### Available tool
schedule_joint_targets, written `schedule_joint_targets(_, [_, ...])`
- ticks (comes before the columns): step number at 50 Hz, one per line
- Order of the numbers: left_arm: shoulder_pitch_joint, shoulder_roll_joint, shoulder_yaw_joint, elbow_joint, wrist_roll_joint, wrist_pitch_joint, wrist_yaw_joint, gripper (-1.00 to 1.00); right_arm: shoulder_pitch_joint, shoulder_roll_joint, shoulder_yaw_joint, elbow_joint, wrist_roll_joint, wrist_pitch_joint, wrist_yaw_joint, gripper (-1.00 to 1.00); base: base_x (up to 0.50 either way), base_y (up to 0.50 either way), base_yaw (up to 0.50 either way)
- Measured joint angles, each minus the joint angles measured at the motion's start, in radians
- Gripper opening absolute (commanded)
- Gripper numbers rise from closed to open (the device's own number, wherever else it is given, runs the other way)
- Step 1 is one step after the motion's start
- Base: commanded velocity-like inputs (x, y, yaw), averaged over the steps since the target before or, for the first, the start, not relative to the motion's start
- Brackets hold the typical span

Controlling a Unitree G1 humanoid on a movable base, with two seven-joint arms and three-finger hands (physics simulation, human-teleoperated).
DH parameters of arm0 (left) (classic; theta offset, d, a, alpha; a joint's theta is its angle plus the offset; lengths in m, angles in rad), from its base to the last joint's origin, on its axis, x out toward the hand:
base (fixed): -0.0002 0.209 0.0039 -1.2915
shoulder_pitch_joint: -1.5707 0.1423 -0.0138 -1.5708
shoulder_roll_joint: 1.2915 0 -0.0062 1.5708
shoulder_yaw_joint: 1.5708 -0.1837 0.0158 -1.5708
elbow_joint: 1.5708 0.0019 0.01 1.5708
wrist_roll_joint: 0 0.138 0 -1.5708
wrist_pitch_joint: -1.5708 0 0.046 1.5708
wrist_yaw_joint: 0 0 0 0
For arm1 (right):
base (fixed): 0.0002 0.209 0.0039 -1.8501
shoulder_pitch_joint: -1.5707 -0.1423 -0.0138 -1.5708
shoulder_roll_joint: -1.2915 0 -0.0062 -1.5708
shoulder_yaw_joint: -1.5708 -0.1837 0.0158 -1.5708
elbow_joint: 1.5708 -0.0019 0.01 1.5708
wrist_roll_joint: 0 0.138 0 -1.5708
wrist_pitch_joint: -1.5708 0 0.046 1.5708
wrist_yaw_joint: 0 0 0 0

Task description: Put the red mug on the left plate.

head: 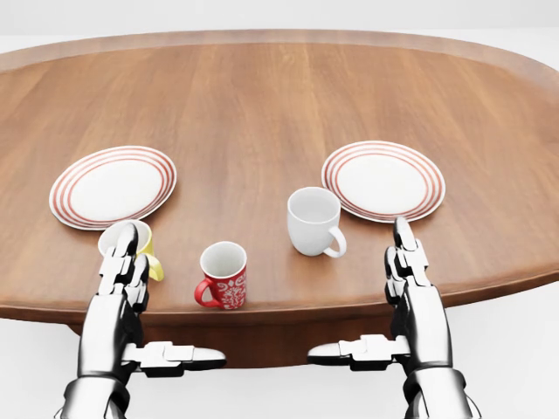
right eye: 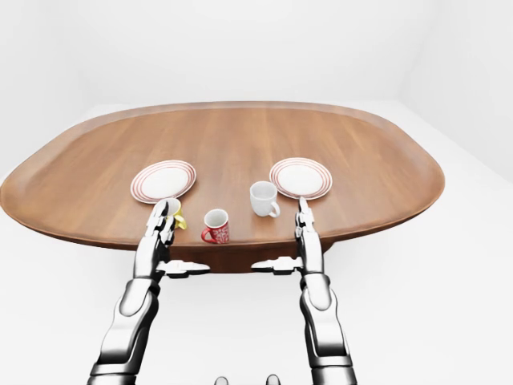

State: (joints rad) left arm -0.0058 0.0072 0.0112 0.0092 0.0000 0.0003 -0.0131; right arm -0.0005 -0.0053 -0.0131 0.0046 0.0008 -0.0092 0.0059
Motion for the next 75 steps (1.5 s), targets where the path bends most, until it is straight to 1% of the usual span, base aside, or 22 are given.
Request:
schedule_joint_targets(9, [-0.006,0.006,0.007,0.008,0.008,-0.003,-0.012,1.00,0.001,-0.006,-0.012,0.002,0.002,-0.008,0.004,1.00,0.00,0.00,0.00])
schedule_joint_targets(15, [-0.004,0.007,0.008,0.004,0.014,-0.003,-0.016,1.00,0.007,-0.008,-0.012,-0.006,0.000,-0.008,0.009,1.00,0.00,0.00,0.00])
schedule_joint_targets(18, [0.014,0.006,0.006,-0.031,0.015,0.003,-0.018,1.00,0.038,-0.007,-0.002,-0.052,-0.010,-0.005,0.015,1.00,0.00,0.00,0.00])
schedule_joint_targets(20, [0.040,0.005,0.002,-0.077,0.017,0.008,-0.021,1.00,0.078,-0.006,0.012,-0.104,-0.020,-0.009,0.021,1.00,0.00,0.00,0.00])
schedule_joint_targets(23, [0.096,0.003,-0.008,-0.168,0.019,0.006,-0.026,1.00,0.157,-0.008,0.036,-0.193,-0.040,-0.030,0.024,1.00,0.00,0.00,0.00])
schedule_joint_targets(27, [0.184,0.001,-0.022,-0.296,0.016,-0.015,-0.036,1.00,0.267,-0.017,0.062,-0.299,-0.055,-0.078,0.025,1.00,0.00,0.00,0.00])
schedule_joint_targets(32, [0.295,-0.001,-0.021,-0.440,-0.013,-0.058,-0.054,1.00,0.378,-0.027,0.074,-0.390,-0.052,-0.078,0.033,1.00,0.00,0.00,0.00])
schedule_joint_targets(36, [0.357,-0.007,-0.009,-0.517,-0.038,-0.085,-0.071,1.00,0.432,-0.029,0.077,-0.435,-0.052,-0.078,0.038,1.00,0.00,0.00,0.00])
schedule_joint_targets(43, [0.419,-0.020,0.006,-0.592,-0.060,-0.088,-0.095,1.00,0.479,-0.029,0.081,-0.479,-0.054,-0.078,0.043,1.00,0.00,0.00,0.00])
schedule_joint_targets(51, [0.451,-0.029,0.013,-0.629,-0.068,-0.088,-0.110,1.00,0.500,-0.026,0.077,-0.500,-0.050,-0.078,0.050,1.00,0.00,0.00,0.00])
schedule_joint_targets(60, [0.463,-0.032,0.013,-0.642,-0.071,-0.088,-0.117,1.00,0.502,-0.023,0.074,-0.508,-0.055,-0.078,0.054,1.00,0.00,0.04,0.00])
schedule_joint_targets(75, [0.456,-0.031,0.013,-0.638,-0.072,-0.088,-0.117,1.00,0.485,-0.021,0.077,-0.508,-0.091,-0.078,0.043,1.00,0.08,0.49,0.00])
